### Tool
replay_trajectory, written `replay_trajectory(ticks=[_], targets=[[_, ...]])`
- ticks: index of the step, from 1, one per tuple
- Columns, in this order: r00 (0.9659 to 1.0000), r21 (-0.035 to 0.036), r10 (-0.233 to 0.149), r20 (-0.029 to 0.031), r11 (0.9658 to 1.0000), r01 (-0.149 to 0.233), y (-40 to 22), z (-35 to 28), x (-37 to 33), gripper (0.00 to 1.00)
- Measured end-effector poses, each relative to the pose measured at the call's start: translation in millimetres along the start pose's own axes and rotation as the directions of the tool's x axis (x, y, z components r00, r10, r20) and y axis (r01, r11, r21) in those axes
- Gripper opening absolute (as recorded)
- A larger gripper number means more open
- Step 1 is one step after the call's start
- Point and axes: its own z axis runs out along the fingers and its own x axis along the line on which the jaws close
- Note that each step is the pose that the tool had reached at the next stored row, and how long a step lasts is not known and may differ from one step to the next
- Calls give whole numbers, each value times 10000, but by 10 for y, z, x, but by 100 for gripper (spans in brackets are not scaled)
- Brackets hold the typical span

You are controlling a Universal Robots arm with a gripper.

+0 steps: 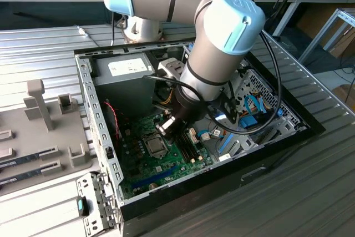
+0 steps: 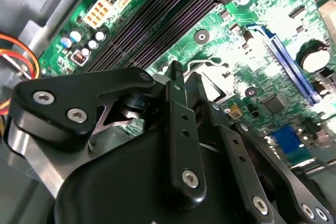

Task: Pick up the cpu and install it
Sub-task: 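Install the first cpu locking lever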

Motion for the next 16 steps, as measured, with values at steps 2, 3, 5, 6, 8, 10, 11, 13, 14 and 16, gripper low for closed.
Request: replay_trajectory(ticks=[2,3,5,6,8,10,11,13,14,16], targets=[[9995,-20,305,17,9995,-304,-1,23,-2,24],[9989,-30,469,25,9989,-469,-2,39,-1,24],[9974,-44,713,36,9974,-713,-2,64,1,24],[9969,-48,788,40,9969,-788,-2,71,4,24],[9958,-45,911,44,9958,-911,1,78,17,24],[9957,-27,923,66,9957,-923,10,83,51,24],[9957,-12,924,72,9957,-924,11,84,59,24],[9956,115,932,57,9956,-933,7,86,68,24],[9956,165,940,49,9954,-941,6,90,68,24],[9952,208,979,43,9950,-980,6,102,68,24]])
